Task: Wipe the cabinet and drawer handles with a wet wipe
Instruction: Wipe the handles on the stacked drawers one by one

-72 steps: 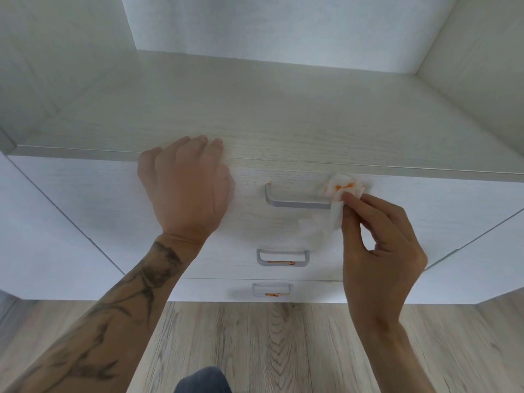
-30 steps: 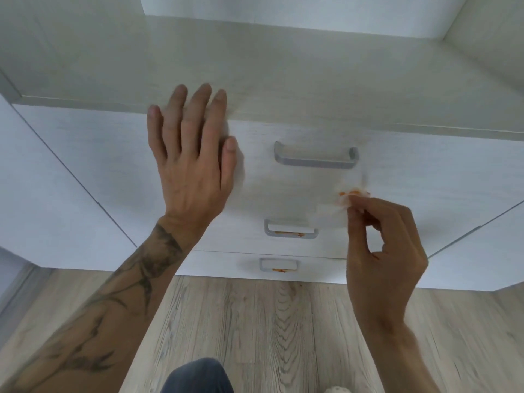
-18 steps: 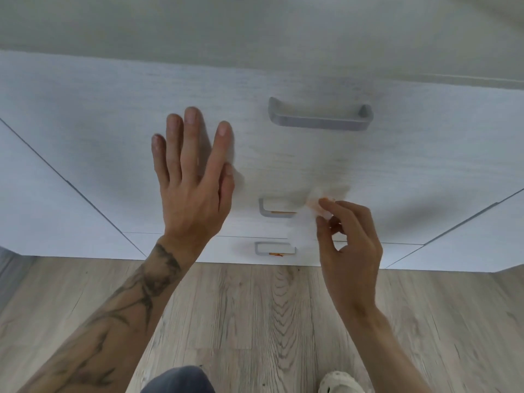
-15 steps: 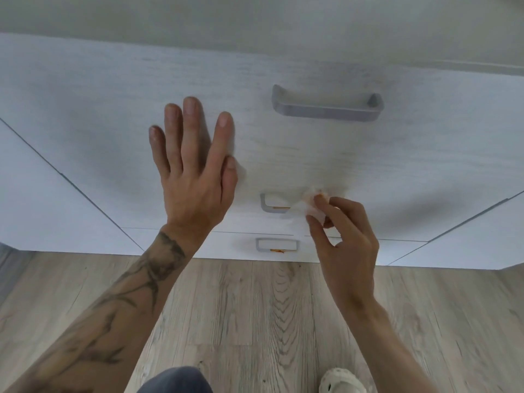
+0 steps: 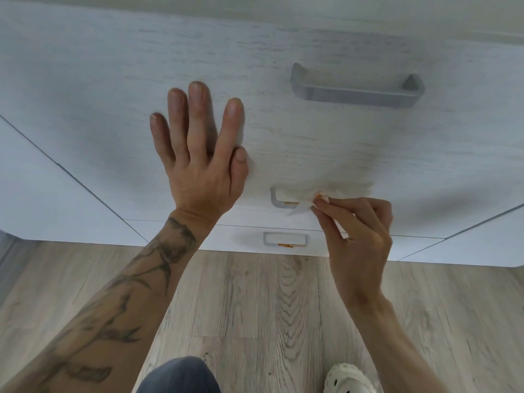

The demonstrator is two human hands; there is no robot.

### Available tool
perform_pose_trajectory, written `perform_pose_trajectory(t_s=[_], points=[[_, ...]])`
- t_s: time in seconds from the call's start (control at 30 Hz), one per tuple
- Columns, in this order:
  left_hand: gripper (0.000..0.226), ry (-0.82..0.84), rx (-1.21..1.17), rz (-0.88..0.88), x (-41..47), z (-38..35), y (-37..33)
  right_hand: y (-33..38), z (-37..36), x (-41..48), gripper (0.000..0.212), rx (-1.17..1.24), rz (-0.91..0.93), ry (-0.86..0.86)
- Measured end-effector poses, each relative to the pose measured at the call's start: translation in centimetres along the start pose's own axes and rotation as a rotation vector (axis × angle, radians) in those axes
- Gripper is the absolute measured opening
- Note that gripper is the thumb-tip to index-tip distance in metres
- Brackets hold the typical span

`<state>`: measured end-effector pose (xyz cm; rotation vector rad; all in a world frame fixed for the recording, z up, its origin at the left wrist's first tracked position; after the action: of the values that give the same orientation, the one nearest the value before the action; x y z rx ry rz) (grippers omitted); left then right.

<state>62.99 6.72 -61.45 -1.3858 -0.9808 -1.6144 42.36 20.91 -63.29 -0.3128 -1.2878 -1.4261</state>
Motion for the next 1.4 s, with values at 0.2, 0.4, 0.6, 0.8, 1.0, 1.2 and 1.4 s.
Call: perform_pose_trajectory(t_s=[0.2, 0.4, 0.6, 0.8, 1.0, 1.2, 1.4], points=[[0.064, 0.002, -0.011, 0.002, -0.1, -0.1, 0.2, 0.9, -1.4, 0.2, 0.013, 0.028, 0.096, 0.079], [0.064, 0.06, -0.006, -0.007, -0.1, 0.3, 0.1, 1.5, -1.7, 0.2, 0.012, -0.024, 0.036, 0.029], [0.07, 0.172, -0.027, 0.053, -0.4, 1.7, -0.3, 1.8, -1.7, -0.2, 0.013, -0.038, 0.059, 0.05], [0.082, 0.342, 0.001, 0.063, -2.5, 3.9, -0.6, 3.0, -2.7, 0.1, 0.01, -0.02, 0.018, 0.075], [0.078, 0.389, 0.007, 0.147, -3.1, 4.4, -1.0, 1.2, -1.1, -0.2, 0.011, -0.019, 0.013, 0.032], [0.076, 0.505, 0.025, 0.292, -6.2, 6.2, -2.4, 3.1, -2.8, 0.2, 0.011, -0.011, 0.06, 0.107], [0.08, 0.489, -0.036, 0.353, -5.9, 5.9, -3.4, 0.7, -0.6, -0.1, 0.011, -0.027, -0.02, 0.044]])
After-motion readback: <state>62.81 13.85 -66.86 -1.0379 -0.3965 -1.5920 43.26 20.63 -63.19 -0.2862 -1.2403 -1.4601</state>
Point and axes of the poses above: each hand's wrist, its own x-axis towards the middle knuckle, its own z-axis out of the back of the hand, y = z × x, the point moved 1 cm from there along x, towards the middle knuckle, and after that the axes turned 9 degrees about -y, right-handed, at the moved point
